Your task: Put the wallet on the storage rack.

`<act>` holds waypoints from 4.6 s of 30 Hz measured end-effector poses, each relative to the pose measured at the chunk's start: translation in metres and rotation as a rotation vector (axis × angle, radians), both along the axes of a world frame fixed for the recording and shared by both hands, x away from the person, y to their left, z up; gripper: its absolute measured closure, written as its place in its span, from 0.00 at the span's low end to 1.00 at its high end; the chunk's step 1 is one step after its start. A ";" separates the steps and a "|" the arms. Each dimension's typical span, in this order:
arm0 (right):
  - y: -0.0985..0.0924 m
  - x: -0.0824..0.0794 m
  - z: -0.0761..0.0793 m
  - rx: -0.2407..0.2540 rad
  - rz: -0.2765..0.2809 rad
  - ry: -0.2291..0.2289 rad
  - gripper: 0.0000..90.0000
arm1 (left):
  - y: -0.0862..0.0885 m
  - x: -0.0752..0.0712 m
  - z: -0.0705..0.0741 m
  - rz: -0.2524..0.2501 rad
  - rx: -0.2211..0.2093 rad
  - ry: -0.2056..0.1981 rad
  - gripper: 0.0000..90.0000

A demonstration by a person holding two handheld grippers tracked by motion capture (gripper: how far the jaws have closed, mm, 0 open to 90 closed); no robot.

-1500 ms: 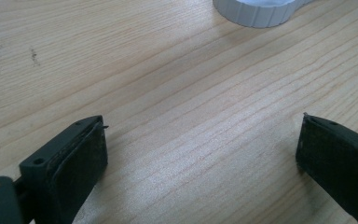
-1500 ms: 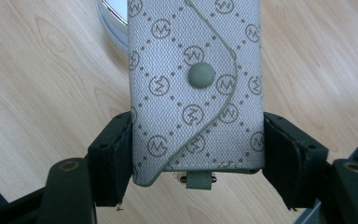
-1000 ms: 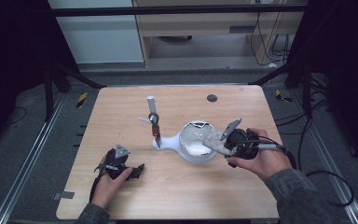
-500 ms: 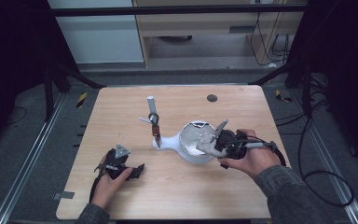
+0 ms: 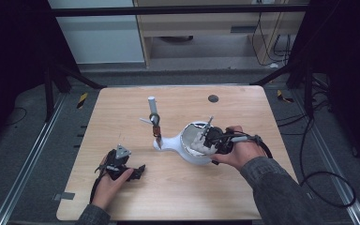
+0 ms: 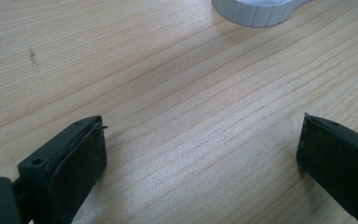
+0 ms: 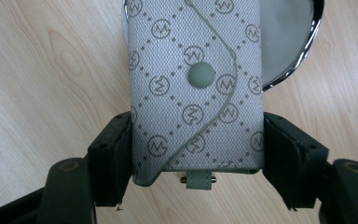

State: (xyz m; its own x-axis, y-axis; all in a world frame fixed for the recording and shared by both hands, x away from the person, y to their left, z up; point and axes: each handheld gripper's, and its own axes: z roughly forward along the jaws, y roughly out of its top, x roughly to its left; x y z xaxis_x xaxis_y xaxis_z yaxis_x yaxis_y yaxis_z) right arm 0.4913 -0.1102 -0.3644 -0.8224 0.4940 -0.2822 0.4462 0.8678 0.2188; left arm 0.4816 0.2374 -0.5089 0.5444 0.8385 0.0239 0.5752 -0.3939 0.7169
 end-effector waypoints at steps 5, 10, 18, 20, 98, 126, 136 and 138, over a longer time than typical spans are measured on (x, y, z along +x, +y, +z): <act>0.002 0.005 -0.003 -0.004 -0.012 0.013 0.35 | 0.000 0.000 0.000 -0.001 0.001 0.000 0.01; 0.004 0.008 -0.005 -0.004 -0.011 0.018 0.35 | 0.000 0.000 0.000 -0.001 0.000 0.001 0.01; 0.005 0.018 -0.005 -0.008 -0.029 0.023 0.35 | 0.000 0.000 0.000 -0.001 0.000 0.001 0.01; 0.007 0.019 -0.006 -0.017 -0.030 0.029 0.35 | 0.000 0.000 0.000 -0.001 0.000 0.001 0.01; 0.032 0.039 -0.023 -0.052 -0.030 0.011 0.34 | 0.000 0.000 0.000 -0.008 0.001 0.001 0.01; 0.032 0.031 -0.011 0.044 -0.020 -0.007 0.23 | 0.000 0.000 0.000 -0.008 0.001 0.001 0.01; 0.025 0.027 -0.004 0.069 -0.027 -0.026 0.22 | 0.000 0.000 0.000 -0.008 0.001 0.001 0.01; 0.024 0.026 -0.003 0.074 -0.028 -0.029 0.22 | 0.000 0.000 0.000 -0.008 0.001 0.001 0.01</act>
